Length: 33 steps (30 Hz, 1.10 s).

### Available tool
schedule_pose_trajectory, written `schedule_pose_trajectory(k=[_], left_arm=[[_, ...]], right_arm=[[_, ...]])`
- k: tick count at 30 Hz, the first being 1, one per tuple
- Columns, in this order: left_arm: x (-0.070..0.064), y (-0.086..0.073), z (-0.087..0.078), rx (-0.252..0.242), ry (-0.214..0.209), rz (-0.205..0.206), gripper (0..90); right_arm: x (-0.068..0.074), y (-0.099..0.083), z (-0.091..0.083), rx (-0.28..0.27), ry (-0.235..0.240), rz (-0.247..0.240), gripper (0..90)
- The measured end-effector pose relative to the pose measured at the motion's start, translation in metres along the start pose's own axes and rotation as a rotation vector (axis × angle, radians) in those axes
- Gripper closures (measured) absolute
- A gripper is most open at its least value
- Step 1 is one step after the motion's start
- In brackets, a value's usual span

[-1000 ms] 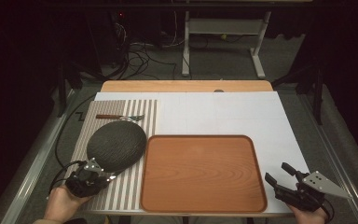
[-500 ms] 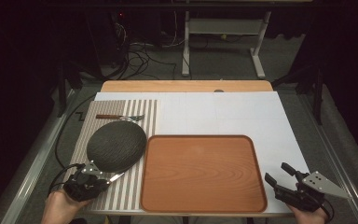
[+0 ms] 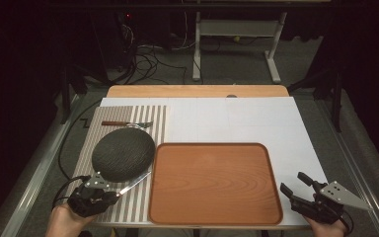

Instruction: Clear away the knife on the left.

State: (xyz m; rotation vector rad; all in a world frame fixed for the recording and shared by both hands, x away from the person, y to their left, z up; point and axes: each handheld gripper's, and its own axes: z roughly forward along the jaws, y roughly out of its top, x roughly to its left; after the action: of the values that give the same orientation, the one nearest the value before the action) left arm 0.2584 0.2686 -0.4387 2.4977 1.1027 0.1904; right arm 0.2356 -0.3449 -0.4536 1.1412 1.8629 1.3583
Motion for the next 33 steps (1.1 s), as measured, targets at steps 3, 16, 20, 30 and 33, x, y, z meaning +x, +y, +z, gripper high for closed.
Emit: schedule_pose_trajectory(k=[3, 16, 20, 30, 33], left_arm=[[-0.003, -0.001, -0.004, -0.017, -0.006, -0.002, 72.7], [-0.015, 0.004, -0.011, -0.060, -0.040, 0.016, 72.7], [-0.017, 0.008, -0.012, -0.080, -0.041, 0.019, 72.7], [-0.027, 0.030, -0.008, -0.110, -0.063, 0.042, 72.7], [-0.031, 0.036, -0.007, -0.112, -0.065, 0.053, 72.7]], right_arm=[[0.000, 0.000, 0.000, 0.000, 0.001, -0.001, 25.8], [0.000, 0.000, 0.000, 0.001, 0.001, -0.001, 25.8], [0.000, 0.000, 0.000, 0.002, 0.001, -0.003, 25.9], [-0.001, 0.000, 0.000, 0.000, 0.001, 0.002, 25.9], [-0.001, 0.000, 0.000, 0.000, 0.000, 0.002, 25.9]])
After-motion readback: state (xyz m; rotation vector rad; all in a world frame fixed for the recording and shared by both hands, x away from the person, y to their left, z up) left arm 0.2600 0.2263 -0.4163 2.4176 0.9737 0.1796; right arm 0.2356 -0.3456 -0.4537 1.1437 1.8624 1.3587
